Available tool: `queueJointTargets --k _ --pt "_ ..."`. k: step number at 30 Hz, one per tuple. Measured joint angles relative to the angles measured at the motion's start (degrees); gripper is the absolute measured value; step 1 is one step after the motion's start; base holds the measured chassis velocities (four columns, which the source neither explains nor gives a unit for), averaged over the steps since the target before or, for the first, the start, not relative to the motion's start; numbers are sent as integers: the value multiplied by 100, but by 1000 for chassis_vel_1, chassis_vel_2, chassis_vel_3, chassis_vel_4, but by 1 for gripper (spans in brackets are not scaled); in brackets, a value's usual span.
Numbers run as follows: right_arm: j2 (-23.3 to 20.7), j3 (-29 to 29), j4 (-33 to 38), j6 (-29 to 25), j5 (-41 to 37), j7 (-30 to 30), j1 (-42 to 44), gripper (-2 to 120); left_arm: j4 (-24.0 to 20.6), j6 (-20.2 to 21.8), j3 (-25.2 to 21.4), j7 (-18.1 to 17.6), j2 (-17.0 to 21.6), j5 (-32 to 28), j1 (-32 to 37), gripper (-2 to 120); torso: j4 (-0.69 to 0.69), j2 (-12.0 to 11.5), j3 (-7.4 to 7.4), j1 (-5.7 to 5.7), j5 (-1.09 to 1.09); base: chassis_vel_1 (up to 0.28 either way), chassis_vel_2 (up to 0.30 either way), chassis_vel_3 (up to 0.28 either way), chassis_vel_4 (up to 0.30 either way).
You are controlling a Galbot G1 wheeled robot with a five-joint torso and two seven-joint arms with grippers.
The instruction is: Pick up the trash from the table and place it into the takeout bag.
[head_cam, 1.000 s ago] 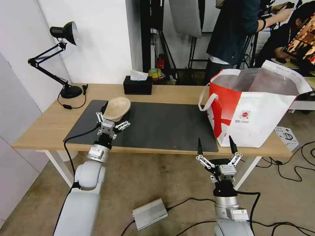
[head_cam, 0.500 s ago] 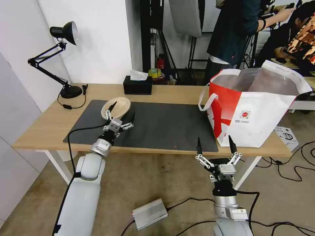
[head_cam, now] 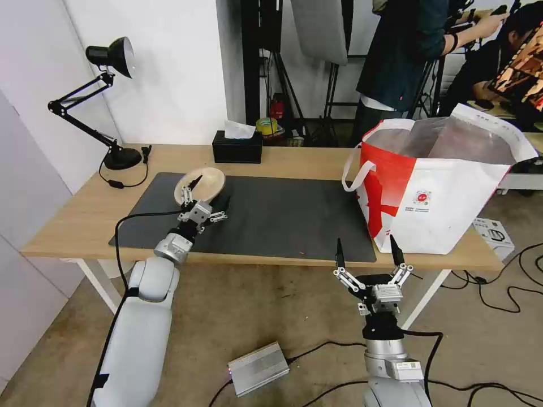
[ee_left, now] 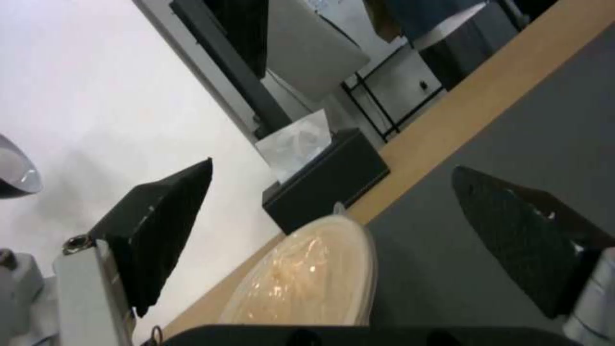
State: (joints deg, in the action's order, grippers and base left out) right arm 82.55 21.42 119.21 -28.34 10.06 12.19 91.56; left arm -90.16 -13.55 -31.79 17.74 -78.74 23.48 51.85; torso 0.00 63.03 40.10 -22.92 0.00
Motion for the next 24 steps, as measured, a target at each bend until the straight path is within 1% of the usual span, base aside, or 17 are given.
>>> queueJointTargets --k 6,15,24 --pt "33 -28 -1 -2 26 -3 6 100 106 127 -44 19 63 118 -47 100 0 0 0 0 0 0 0 0 0" --pt "70 -43 -5 -11 43 -7 11 100 252 165 -39 65 108 216 -141 100 0 0 0 0 0 0 0 0 0" --pt "102 -98 -13 -21 69 -10 12 100 505 177 -42 96 154 308 -248 100 0 0 0 0 0 0 0 0 0"
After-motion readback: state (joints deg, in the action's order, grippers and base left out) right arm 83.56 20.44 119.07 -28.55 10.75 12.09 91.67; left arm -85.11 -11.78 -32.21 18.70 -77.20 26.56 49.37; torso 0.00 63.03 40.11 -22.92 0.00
